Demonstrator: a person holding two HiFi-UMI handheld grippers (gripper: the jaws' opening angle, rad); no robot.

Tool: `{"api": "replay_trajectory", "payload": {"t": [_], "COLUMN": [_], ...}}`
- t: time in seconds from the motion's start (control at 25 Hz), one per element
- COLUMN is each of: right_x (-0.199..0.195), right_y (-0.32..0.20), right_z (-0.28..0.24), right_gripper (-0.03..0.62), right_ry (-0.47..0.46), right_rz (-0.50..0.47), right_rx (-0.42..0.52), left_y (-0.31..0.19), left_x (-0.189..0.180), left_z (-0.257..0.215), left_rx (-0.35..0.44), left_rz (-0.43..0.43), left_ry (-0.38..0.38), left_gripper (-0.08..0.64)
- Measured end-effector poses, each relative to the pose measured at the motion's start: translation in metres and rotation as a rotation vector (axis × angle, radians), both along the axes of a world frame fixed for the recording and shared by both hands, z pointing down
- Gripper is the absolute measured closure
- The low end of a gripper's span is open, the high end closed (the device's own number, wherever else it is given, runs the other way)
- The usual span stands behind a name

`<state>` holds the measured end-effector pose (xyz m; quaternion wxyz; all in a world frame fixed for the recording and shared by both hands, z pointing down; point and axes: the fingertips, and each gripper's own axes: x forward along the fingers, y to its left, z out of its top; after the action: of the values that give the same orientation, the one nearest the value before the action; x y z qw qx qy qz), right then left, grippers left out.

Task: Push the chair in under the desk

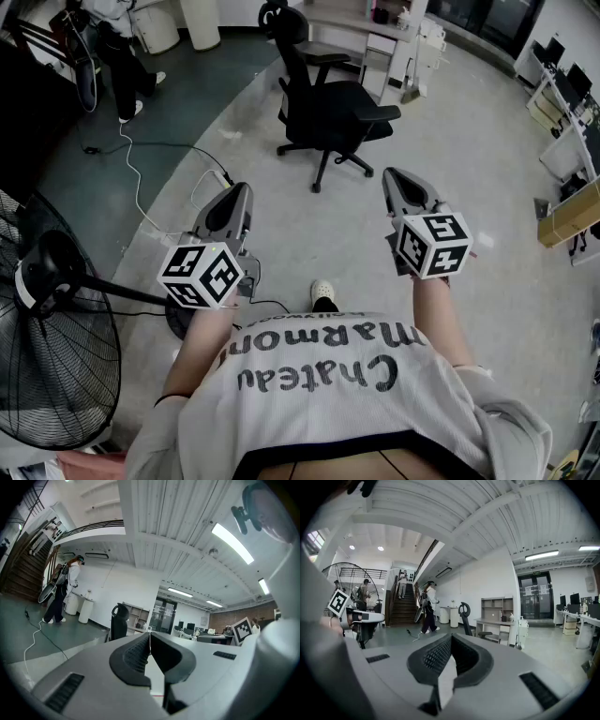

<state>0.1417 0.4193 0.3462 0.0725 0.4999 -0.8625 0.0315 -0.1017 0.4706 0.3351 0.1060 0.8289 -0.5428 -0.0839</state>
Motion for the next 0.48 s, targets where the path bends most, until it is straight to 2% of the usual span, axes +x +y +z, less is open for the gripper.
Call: {"api": "replay_trajectory", "payload": {"t": [0.32, 0.48], "right_x": [-0.0007, -0.0032], "right_y": [0.0019, -0.0049], "right_z": [0.0043, 0.0088], "right_gripper": [0.584, 0.584], "right_ry": [-0.005, 0.020], "right_rz": [-0.002, -0.012], "right_rx": [-0.022, -0.032], "left_y": [0.0012, -0.0058], "left_x": [-0.0031, -0.0068], "left_z": [0.0012, 0.0081], "left_rx": [0.000, -0.016], "left_rz": [-0.005, -0.016], "left_ry": [0.005, 0.021], "left_gripper": [0.541, 0.541]}}
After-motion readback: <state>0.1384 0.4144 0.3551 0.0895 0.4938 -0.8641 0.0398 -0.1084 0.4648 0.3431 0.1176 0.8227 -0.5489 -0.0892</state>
